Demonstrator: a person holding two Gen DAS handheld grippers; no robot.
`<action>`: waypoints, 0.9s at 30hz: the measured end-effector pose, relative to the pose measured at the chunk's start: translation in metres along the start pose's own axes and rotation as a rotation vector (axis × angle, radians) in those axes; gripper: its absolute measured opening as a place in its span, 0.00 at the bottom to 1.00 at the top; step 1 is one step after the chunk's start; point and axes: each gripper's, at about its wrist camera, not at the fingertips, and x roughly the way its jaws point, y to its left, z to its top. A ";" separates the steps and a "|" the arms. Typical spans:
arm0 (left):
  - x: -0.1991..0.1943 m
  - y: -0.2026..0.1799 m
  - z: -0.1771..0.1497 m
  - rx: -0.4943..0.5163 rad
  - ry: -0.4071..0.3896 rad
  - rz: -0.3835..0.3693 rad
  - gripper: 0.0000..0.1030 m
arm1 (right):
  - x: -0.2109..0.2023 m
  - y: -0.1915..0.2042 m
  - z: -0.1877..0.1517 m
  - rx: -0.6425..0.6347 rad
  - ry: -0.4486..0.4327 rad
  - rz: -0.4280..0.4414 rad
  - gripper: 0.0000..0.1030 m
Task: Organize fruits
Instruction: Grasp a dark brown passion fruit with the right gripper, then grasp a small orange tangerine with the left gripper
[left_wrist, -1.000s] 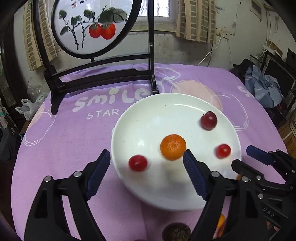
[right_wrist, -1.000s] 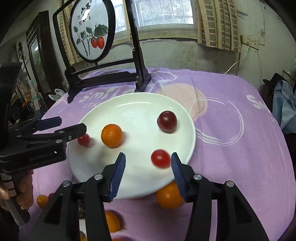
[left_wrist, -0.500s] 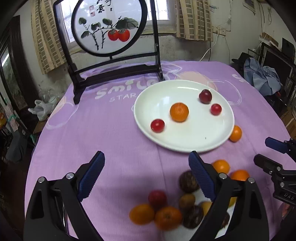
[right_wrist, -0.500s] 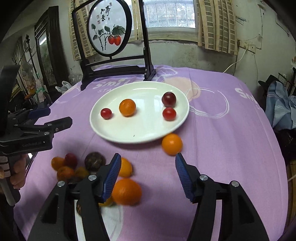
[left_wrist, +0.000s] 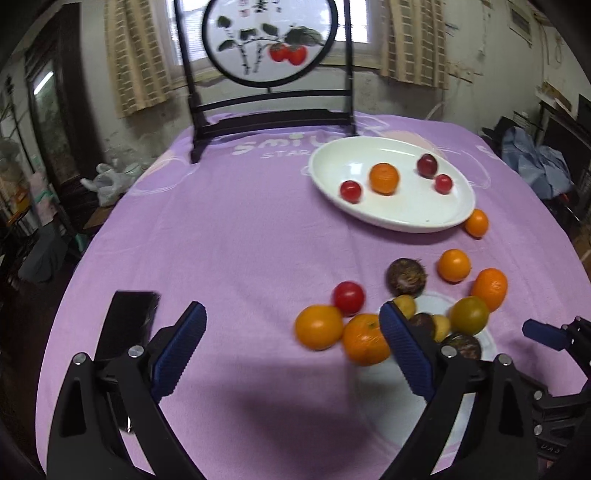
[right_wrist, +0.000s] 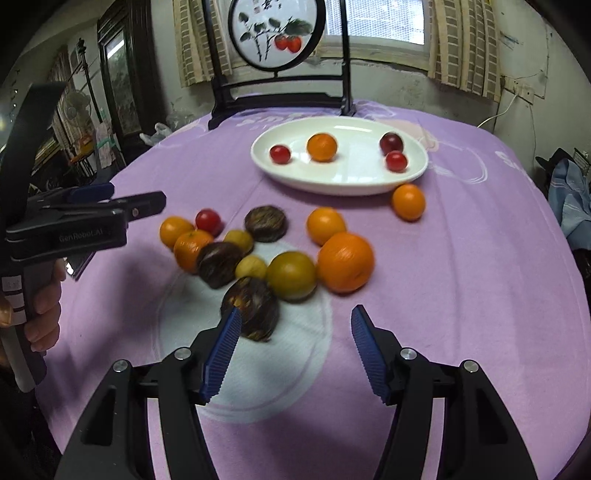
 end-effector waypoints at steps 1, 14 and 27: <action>0.000 0.003 -0.004 -0.005 0.000 0.005 0.90 | 0.004 0.006 -0.001 -0.008 0.011 0.003 0.61; 0.019 0.023 -0.031 -0.014 0.078 -0.025 0.90 | 0.046 0.047 0.002 -0.068 0.071 -0.049 0.52; 0.046 0.013 -0.031 0.107 0.136 -0.009 0.90 | 0.029 0.024 -0.003 -0.017 0.033 0.021 0.43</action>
